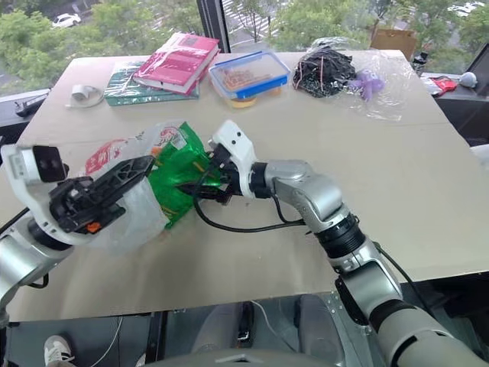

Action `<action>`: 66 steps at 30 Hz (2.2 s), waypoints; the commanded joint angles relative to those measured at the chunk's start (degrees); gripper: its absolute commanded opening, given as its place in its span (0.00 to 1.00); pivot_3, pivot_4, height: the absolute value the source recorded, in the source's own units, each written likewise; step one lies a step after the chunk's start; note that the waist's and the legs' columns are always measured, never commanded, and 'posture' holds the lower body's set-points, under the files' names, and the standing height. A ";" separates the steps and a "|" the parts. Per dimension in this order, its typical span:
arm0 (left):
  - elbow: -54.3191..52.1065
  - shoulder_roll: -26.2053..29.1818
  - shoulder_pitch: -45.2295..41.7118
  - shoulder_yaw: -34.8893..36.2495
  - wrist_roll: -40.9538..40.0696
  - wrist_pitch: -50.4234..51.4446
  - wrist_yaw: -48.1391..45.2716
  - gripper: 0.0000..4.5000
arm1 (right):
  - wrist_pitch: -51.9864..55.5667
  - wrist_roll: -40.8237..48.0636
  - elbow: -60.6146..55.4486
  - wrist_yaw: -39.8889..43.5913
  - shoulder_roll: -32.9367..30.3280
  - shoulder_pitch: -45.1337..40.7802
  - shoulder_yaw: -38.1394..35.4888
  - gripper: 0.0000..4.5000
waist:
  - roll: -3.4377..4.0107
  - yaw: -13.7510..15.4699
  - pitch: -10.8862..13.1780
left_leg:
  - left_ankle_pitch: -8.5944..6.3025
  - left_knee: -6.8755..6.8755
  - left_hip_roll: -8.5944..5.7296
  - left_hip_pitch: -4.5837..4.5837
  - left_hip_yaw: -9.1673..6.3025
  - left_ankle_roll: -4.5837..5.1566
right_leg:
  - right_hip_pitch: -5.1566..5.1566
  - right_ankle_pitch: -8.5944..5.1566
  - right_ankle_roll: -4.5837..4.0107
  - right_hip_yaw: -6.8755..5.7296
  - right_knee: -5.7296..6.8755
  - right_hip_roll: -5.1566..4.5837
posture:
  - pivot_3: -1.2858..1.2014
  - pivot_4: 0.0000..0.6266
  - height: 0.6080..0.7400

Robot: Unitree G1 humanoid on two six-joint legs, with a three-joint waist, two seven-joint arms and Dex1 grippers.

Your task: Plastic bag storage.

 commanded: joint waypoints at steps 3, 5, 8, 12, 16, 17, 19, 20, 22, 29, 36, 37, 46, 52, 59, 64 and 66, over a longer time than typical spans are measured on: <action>4.96 2.31 -2.12 2.37 -0.74 3.13 -3.34 0.00 | -0.58 -4.46 -7.78 -2.88 -2.97 3.14 -0.34 0.94 | -0.01 0.15 -0.01 | 0.00 0.08 -0.01 0.00 -0.03 0.01 | 0.00 0.00 0.00 -0.01 0.13 0.00 | 0.52 0.24 1.00; 6.17 2.74 -3.21 2.00 -0.49 4.17 -4.14 0.00 | -0.13 -4.60 -6.26 -2.90 -1.94 2.94 -0.16 0.94 | -0.01 0.17 -0.01 | -0.01 0.15 -0.01 -0.01 -0.02 0.01 | 0.00 0.00 0.00 0.00 0.14 -0.03 | 0.52 0.24 1.00; 7.63 2.92 -5.80 0.85 0.34 5.20 -4.78 0.00 | -4.54 -9.00 3.64 -3.70 3.94 0.30 3.80 0.94 | -0.04 -0.17 -0.02 | -0.01 0.20 -0.05 0.01 0.02 0.02 | 0.01 0.00 0.01 0.04 0.20 -0.02 | 0.52 0.24 1.00; 10.14 3.23 -7.34 1.40 0.11 6.76 -4.59 0.00 | -8.50 -9.85 6.69 7.15 6.23 -3.05 9.22 0.67 | -0.03 -0.20 -0.01 | 0.03 0.21 0.00 0.04 0.03 -0.05 | -0.05 -0.01 -0.01 0.13 0.33 0.09 | 0.52 0.24 1.00; 12.63 3.69 -8.78 1.65 -0.15 8.19 -4.58 0.00 | -14.23 -13.06 12.24 14.88 4.94 -8.86 11.09 0.51 | -0.06 -0.01 -0.03 | 0.03 0.25 0.17 0.00 0.04 -0.05 | -0.04 0.00 0.00 0.11 0.28 0.05 | 0.52 0.24 1.00; 13.12 3.83 -9.35 1.48 -0.25 8.47 -4.49 0.00 | -15.82 -13.93 12.96 15.05 4.15 -9.41 10.38 0.51 | -0.06 0.18 -0.03 | 0.02 0.26 0.17 0.01 0.02 -0.04 | -0.02 -0.01 0.00 0.09 0.28 0.05 | 0.52 0.24 1.00; 14.02 3.99 -10.28 1.34 -0.37 9.09 -4.35 0.00 | -17.24 -14.49 12.59 15.37 2.02 -9.21 8.25 0.51 | -0.11 0.48 -0.06 | 0.03 0.26 0.17 0.00 -0.05 -0.05 | 0.01 -0.01 -0.01 -0.01 0.27 0.01 | 0.52 0.24 1.00; 14.38 3.98 -10.52 1.32 -0.21 9.44 -4.42 0.00 | -17.52 -14.65 11.60 15.66 0.73 -8.62 7.51 0.51 | -0.11 0.54 -0.06 | 0.03 0.26 0.17 -0.01 -0.06 -0.05 | 0.01 -0.01 -0.01 -0.03 0.27 0.00 | 0.52 0.24 1.00; 15.09 3.62 -10.50 1.30 0.34 9.92 -4.44 0.00 | -17.43 -15.87 7.91 14.73 -2.93 -6.53 6.06 0.51 | -0.11 0.62 -0.06 | 0.03 0.26 0.07 -0.02 -0.06 -0.06 | 0.02 -0.01 0.00 -0.03 0.28 -0.11 | 0.52 0.24 1.00; 17.82 2.68 -10.88 1.93 1.50 10.85 -5.16 0.00 | -0.53 -8.01 -12.05 7.94 -10.77 7.24 -5.87 0.51 | -0.11 0.56 -0.05 | 0.04 0.22 0.00 -0.05 -0.07 -0.07 | -0.03 -0.01 -0.01 -0.06 0.30 -0.24 | 0.52 0.24 1.00; 17.27 2.75 -9.26 2.32 6.62 13.05 -10.32 0.00 | 0.60 -10.94 -7.61 -4.04 -8.28 9.21 -10.96 0.51 | -0.11 0.02 -0.05 | -0.10 0.26 -0.08 0.09 0.04 0.17 | -0.02 -0.01 0.00 0.05 0.52 -0.22 | 0.52 0.24 1.00; 16.95 2.80 -8.83 2.28 7.77 13.38 -11.39 0.00 | -1.42 -12.64 -4.53 -5.39 -7.37 8.24 -10.23 0.51 | -0.11 0.01 -0.05 | -0.10 0.26 -0.12 0.11 0.06 0.17 | -0.01 -0.01 0.00 0.07 0.53 -0.20 | 0.52 0.24 1.00; 15.31 2.10 -8.00 3.56 12.39 13.08 -12.19 0.00 | -12.08 -12.57 6.45 7.53 6.24 5.83 3.76 0.51 | -0.10 -0.12 -0.05 | 0.04 0.23 0.11 -0.07 0.08 -0.06 | -0.19 -0.02 -0.02 0.17 0.40 -0.04 | 0.52 0.24 1.00; 14.23 1.84 -6.92 3.84 11.48 13.73 -10.60 0.00 | -19.31 -18.30 17.67 13.35 9.19 -1.22 10.31 0.51 | -0.13 0.04 -0.06 | 0.02 0.32 -0.07 0.01 -0.03 -0.04 | -0.03 -0.01 0.00 0.01 0.49 -0.32 | 0.52 0.24 1.00; 12.09 1.22 -6.46 2.96 13.97 13.54 -10.68 0.00 | -25.21 -25.74 28.36 5.86 11.08 -6.47 8.00 0.51 | -0.13 0.00 -0.06 | 0.06 0.27 -0.07 0.05 -0.07 -0.12 | -0.07 -0.03 -0.03 0.00 0.58 -0.26 | 0.52 0.24 1.00; 10.73 0.32 -4.67 3.59 14.71 13.18 -10.61 0.00 | -16.39 -22.35 13.42 8.54 3.67 1.19 4.55 0.71 | -0.14 0.43 -0.07 | 0.04 0.27 -0.21 -0.09 -0.15 -0.07 | -0.03 -0.01 -0.01 -0.16 0.38 -0.57 | 0.52 0.24 1.00; 10.09 -0.06 -4.45 3.45 14.64 12.99 -10.30 0.00 | -11.85 -20.67 9.61 6.93 3.25 4.02 2.69 0.90 | -0.15 0.33 -0.08 | 0.04 0.27 -0.20 -0.09 -0.19 -0.07 | -0.02 -0.02 -0.01 -0.23 0.41 -0.59 | 0.52 0.24 1.00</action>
